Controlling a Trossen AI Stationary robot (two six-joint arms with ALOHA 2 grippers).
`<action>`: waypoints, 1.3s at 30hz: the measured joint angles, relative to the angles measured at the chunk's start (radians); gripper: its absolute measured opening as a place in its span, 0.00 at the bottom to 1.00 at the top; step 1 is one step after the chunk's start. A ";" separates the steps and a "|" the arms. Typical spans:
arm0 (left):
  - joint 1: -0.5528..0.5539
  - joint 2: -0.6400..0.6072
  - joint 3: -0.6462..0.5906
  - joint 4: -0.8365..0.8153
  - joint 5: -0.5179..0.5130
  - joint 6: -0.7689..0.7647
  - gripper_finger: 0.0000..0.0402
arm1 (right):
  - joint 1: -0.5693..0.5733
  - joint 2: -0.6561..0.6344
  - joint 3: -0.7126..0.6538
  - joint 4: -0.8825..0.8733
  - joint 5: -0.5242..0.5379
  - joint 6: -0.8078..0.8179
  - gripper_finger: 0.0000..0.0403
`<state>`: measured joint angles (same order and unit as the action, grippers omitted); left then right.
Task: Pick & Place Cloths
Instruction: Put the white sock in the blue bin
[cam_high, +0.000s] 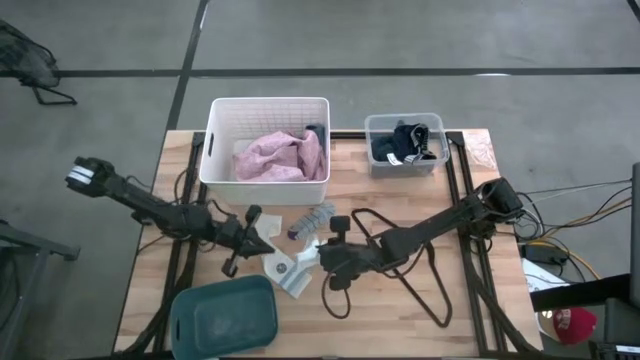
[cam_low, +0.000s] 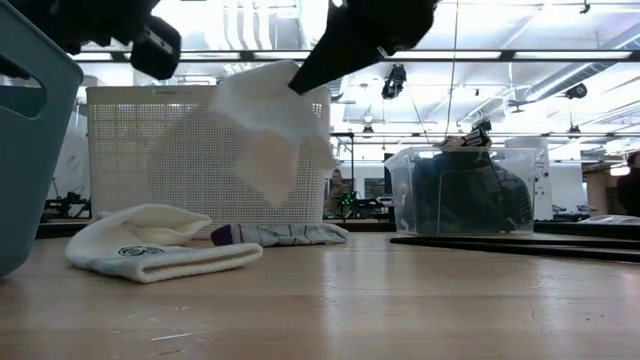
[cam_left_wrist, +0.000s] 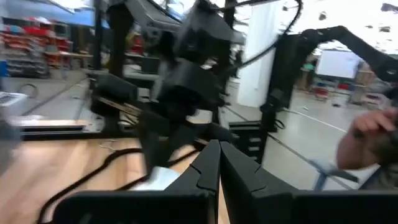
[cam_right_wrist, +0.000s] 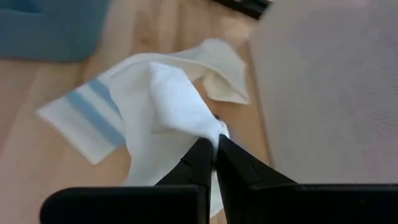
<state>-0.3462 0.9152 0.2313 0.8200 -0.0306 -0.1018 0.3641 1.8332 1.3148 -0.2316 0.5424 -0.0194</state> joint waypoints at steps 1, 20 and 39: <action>-0.001 0.024 0.011 -0.001 0.021 -0.005 0.03 | 0.000 -0.003 0.000 -0.004 0.023 0.010 0.03; -0.001 0.300 0.199 -0.009 -0.180 -0.035 0.32 | 0.056 -0.016 0.036 -0.096 0.089 0.124 0.03; -0.004 0.369 0.277 -0.142 -0.205 -0.026 0.62 | 0.058 -0.016 0.036 0.039 0.168 0.092 0.03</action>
<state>-0.3500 1.2838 0.5081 0.6782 -0.2353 -0.1283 0.4225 1.8168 1.3506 -0.1922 0.7105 0.0728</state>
